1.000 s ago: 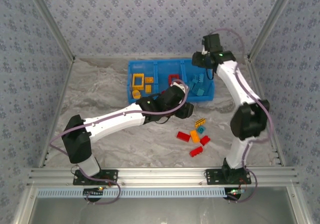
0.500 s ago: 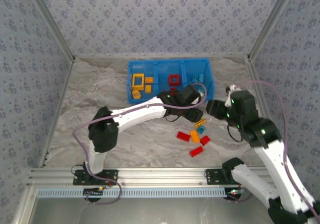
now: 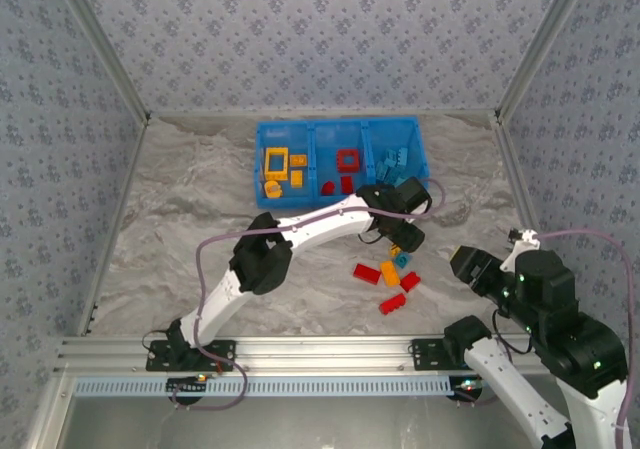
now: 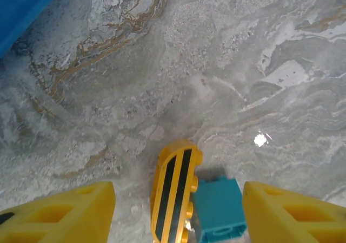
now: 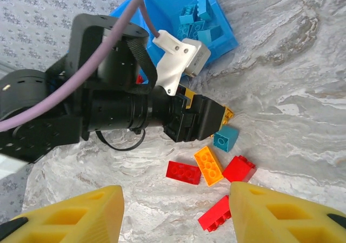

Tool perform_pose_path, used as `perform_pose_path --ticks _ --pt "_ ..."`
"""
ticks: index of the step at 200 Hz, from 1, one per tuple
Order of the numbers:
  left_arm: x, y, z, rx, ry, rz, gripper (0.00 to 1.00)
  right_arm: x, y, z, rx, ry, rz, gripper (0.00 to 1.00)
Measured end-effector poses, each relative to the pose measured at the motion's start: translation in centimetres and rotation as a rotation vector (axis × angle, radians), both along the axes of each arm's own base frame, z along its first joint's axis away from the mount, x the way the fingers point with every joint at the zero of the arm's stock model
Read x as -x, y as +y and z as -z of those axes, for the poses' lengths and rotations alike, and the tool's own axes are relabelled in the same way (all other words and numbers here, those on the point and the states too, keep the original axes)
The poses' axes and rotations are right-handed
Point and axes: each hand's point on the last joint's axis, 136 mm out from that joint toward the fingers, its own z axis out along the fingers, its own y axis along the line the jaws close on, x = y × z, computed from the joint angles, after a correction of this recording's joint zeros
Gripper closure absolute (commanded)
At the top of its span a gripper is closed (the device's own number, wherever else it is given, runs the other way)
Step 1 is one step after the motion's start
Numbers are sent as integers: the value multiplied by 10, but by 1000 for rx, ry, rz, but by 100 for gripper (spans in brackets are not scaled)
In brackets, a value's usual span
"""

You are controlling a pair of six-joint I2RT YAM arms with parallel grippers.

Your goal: Sort the legos into containers by color

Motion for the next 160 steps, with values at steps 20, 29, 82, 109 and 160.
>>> perform_pose_path --ticks 20,29,82,109,160 --pt "1 0 12 -25 13 10 47 3 -3 0 7 6 6 44" --pt "1 0 18 -32 18 9 49 4 -3 2 11 15 6 44" --pt "3 2 45 -83 42 14 54 4 -3 7 18 30 7 44" --pt "2 0 50 -84 44 10 66 3 -3 13 25 46 7 44" --pt "1 0 50 -85 38 3 80 2 -2 19 29 63 6 44"
